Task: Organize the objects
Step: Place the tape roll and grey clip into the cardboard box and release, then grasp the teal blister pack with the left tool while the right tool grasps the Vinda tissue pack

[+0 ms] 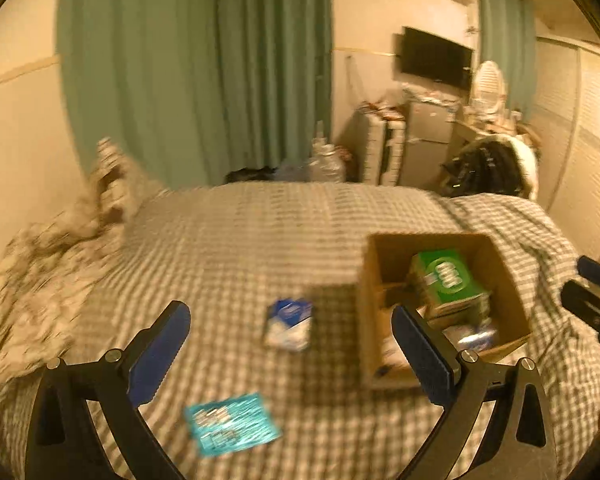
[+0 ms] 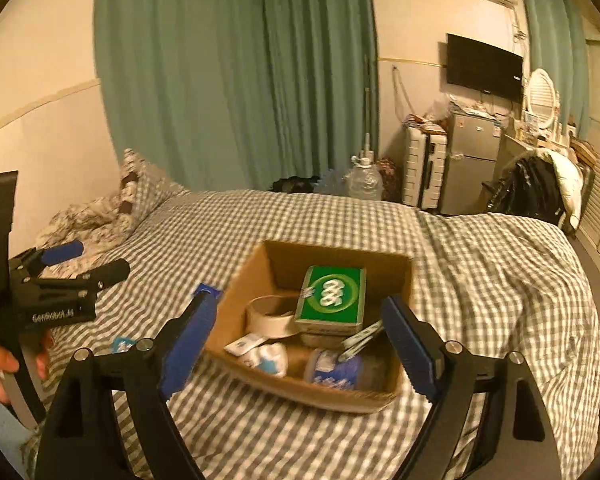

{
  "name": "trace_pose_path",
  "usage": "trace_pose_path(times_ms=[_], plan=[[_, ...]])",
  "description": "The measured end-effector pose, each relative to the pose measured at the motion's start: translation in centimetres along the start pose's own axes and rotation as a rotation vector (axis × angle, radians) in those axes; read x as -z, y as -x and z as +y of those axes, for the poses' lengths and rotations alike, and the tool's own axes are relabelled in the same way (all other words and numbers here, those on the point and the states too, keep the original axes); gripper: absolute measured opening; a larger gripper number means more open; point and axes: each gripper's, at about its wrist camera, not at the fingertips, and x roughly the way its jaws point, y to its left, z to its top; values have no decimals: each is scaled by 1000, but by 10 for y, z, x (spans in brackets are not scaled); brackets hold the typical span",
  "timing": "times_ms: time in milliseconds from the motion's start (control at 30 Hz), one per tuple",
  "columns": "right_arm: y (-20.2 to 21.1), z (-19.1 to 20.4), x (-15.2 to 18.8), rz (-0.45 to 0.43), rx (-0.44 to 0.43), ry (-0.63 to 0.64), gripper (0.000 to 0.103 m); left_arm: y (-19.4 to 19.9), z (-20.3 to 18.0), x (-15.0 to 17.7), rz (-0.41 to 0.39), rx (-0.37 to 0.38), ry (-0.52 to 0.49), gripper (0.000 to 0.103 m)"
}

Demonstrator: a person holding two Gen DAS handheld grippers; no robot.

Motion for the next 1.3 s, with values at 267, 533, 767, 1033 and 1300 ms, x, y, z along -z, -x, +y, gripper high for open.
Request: trace_pose_path(times_ms=[267,533,767,1033,1300], plan=[[-24,55,39,46,-77,65,86,-46,50,70,159,-129,67,103],[-67,75,74,120,-71,163,86,-126,48,132,375,-188,17,103],[-84,68,86,123,-87,146,86,-162,27,142,440,-196,-50,103],[-78,60,97,147,-78,137,86,-154,24,151,440,-172,-65,101],[-59,76,86,121,-63,164,86,-81,43,109,306,-126,-37,101]])
